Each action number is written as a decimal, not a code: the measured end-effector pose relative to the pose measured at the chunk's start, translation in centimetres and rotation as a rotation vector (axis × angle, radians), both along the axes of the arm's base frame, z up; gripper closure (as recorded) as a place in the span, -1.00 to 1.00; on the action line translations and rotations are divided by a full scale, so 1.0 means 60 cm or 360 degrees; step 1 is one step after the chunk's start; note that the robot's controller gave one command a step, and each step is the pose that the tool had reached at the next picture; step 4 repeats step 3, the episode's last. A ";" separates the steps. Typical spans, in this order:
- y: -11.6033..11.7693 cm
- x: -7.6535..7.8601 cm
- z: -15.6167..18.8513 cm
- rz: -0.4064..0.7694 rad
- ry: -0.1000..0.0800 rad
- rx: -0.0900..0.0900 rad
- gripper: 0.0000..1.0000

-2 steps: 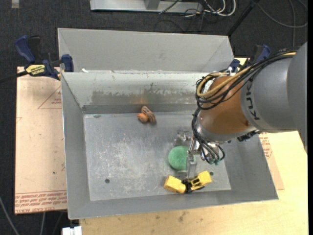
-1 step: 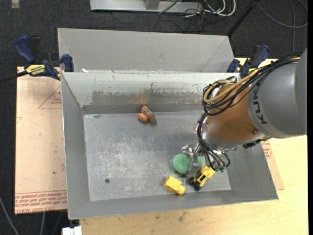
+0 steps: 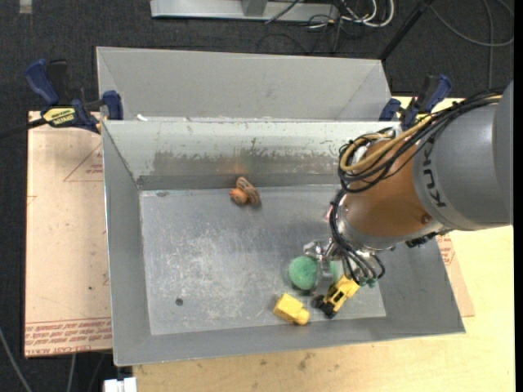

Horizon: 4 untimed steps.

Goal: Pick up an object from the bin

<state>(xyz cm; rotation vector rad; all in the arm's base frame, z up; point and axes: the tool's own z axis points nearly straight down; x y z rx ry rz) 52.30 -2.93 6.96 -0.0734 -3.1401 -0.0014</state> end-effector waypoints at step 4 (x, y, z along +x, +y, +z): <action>-0.090 -0.038 0.286 -0.0094 0.0007 0.0000 1.00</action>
Offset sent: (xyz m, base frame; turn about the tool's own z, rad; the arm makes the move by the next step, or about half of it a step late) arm 0.0000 0.0000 0.0000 0.0000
